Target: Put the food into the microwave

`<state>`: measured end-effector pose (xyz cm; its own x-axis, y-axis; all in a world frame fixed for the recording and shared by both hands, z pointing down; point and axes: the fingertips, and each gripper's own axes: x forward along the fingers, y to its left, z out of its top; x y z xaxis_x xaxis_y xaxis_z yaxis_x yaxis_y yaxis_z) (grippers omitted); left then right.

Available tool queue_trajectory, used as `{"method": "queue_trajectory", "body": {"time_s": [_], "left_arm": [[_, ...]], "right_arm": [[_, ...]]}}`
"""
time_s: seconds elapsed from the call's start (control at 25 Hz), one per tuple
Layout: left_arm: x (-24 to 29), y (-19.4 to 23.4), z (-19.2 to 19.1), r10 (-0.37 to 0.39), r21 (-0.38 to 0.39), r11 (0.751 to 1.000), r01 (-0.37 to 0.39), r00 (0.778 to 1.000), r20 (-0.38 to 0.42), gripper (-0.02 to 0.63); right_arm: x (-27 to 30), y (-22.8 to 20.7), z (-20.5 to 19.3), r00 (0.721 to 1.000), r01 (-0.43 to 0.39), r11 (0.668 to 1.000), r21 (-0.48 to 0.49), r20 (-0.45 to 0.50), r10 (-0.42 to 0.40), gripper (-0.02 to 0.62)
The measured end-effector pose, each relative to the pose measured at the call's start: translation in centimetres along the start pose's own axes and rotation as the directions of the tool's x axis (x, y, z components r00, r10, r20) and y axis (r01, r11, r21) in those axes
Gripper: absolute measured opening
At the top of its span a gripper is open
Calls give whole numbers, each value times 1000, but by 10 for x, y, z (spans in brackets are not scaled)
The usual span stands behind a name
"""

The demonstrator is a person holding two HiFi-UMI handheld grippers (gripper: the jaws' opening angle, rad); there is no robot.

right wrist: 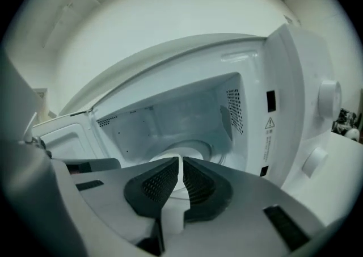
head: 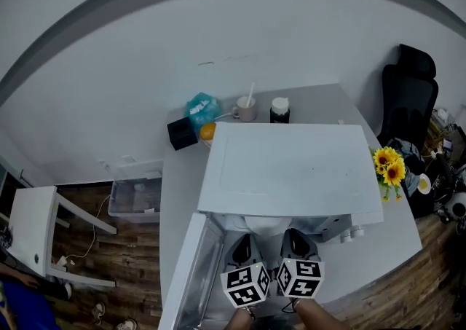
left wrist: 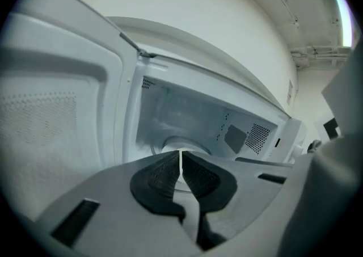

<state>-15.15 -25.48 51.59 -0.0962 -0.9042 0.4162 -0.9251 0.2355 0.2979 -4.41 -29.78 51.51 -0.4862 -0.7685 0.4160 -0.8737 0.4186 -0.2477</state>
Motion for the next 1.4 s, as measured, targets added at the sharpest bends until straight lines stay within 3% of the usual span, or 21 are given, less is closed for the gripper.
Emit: {"method": "queue_trajectory", "body": {"time_s": [0.28, 0.68, 1.12, 1.4], "left_arm": [[-46, -11, 6, -36, 23, 999, 36, 999, -8, 5], [-95, -29, 10, -121, 129, 984, 122, 993, -14, 3], [-101, -52, 24, -170, 182, 969, 165, 985, 12, 3], [-99, -50, 26, -167, 175, 971, 164, 986, 5, 3]], "right_arm": [[-41, 8, 2, 998, -54, 997, -48, -19, 53, 33], [-101, 21, 11, 993, -112, 987, -118, 24, 115, 26], [-112, 36, 21, 985, -156, 975, -156, 42, 165, 26], [-113, 36, 20, 984, -162, 978, -133, 47, 170, 26]]}}
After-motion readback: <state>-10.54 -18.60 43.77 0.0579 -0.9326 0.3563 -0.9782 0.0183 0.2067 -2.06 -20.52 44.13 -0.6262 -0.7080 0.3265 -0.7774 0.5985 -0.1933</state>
